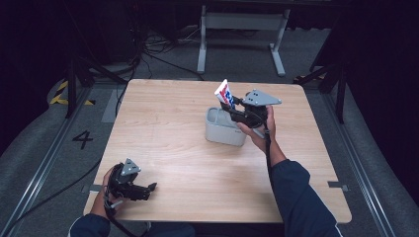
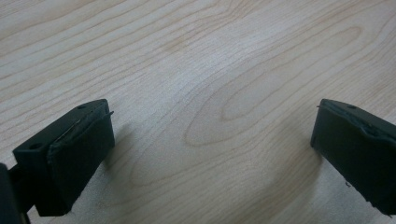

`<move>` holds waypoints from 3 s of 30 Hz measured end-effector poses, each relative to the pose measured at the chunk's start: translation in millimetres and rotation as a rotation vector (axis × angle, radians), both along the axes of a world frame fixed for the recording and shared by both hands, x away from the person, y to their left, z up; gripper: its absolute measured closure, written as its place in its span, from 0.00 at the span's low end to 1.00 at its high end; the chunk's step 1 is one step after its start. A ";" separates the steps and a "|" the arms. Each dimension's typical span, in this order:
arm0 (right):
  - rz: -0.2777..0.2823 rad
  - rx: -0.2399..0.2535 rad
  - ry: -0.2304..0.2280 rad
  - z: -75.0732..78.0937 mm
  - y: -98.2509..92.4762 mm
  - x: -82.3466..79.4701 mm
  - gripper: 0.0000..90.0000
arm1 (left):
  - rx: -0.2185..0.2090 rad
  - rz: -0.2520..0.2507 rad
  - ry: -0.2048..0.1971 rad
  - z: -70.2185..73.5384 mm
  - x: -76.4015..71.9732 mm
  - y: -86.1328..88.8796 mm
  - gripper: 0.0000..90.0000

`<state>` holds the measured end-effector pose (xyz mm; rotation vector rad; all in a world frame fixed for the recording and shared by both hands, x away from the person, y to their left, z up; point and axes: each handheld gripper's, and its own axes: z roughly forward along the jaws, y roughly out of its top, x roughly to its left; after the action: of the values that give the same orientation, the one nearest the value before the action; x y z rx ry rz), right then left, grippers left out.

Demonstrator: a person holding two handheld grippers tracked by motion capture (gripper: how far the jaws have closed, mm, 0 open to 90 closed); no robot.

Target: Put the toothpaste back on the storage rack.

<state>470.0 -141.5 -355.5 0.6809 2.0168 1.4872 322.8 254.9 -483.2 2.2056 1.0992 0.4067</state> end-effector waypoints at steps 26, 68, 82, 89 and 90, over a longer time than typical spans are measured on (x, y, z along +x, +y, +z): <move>0.027 -0.090 0.046 -21.3 -1.3 3.7 0.66 | 0.001 0.001 -0.001 -0.1 0.0 0.0 0.00; 0.066 -0.195 0.104 -32.9 -24.8 -13.4 0.57 | 0.003 -0.004 0.001 0.0 0.3 0.2 0.00; 0.087 -0.133 0.089 -23.5 -29.6 -18.5 0.57 | 0.002 -0.003 0.001 0.0 0.3 0.2 0.00; 0.085 -0.131 0.084 -21.4 -30.8 -19.6 0.55 | 0.003 -0.004 0.001 0.0 0.3 0.2 0.00; 0.087 -0.130 0.083 -20.3 -31.3 -20.4 0.54 | -0.001 -0.003 0.008 0.0 -0.1 -0.1 0.00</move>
<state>449.6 -172.8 -375.8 0.6179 2.2104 1.3819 322.7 254.8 -483.2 2.2090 1.1002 0.3961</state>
